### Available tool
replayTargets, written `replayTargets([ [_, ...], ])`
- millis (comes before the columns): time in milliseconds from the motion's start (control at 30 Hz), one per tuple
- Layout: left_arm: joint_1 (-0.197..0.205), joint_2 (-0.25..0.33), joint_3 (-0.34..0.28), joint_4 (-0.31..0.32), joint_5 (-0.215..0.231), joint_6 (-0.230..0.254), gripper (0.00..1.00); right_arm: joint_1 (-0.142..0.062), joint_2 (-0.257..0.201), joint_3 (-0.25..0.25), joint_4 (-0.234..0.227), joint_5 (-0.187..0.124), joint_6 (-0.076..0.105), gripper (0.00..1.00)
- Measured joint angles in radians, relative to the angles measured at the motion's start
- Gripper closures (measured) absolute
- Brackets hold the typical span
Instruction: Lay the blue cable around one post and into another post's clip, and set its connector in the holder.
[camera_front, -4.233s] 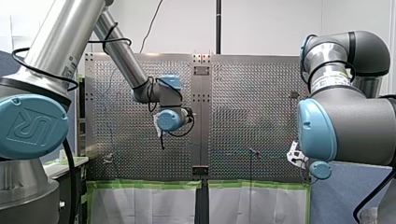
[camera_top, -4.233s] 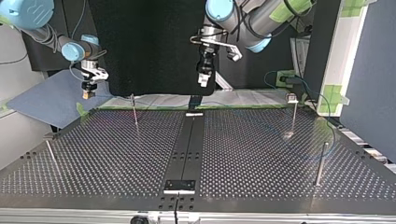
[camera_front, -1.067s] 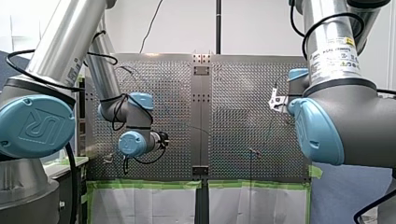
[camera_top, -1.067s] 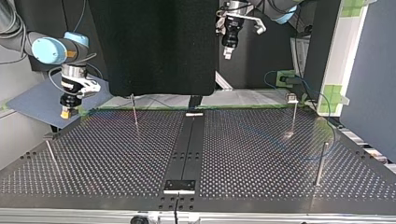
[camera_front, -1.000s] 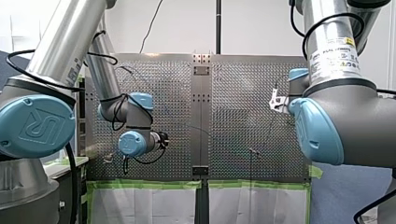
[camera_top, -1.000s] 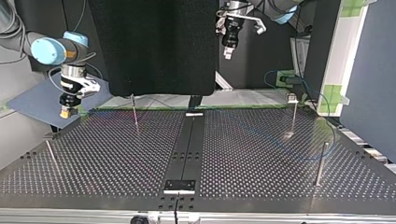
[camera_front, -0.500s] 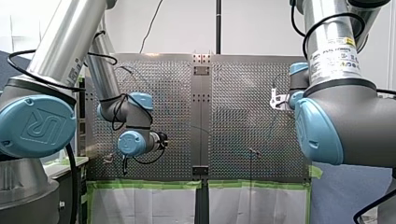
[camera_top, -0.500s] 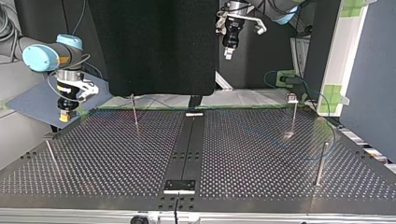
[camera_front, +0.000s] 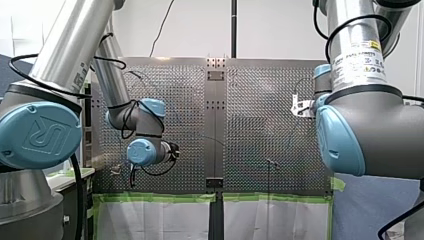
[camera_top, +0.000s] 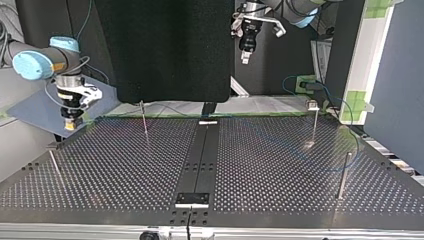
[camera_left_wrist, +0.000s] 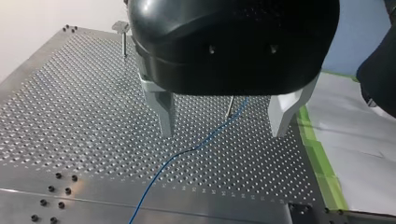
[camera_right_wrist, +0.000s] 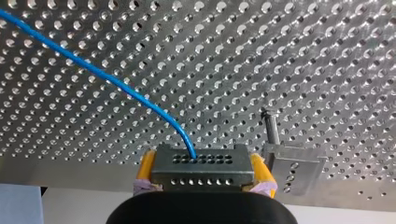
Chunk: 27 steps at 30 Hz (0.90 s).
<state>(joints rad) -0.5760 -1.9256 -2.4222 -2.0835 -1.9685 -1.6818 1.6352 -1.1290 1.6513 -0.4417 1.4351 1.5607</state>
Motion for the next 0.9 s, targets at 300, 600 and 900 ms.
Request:
replayTargets([
  [300,0.000,0.000,0.000,-0.007,-0.011,-0.005,0.00,-0.027,-0.004,-0.034,-0.001,-0.077,-0.006,1.00],
  [600,0.000,0.000,0.000,-0.014,-0.022,-0.012,0.00,-0.059,-0.004,-0.036,-0.035,-0.156,0.006,1.00],
  [900,0.000,0.000,0.000,-0.025,-0.028,-0.012,0.00,-0.087,-0.004,-0.045,-0.059,-0.232,0.040,1.00],
])
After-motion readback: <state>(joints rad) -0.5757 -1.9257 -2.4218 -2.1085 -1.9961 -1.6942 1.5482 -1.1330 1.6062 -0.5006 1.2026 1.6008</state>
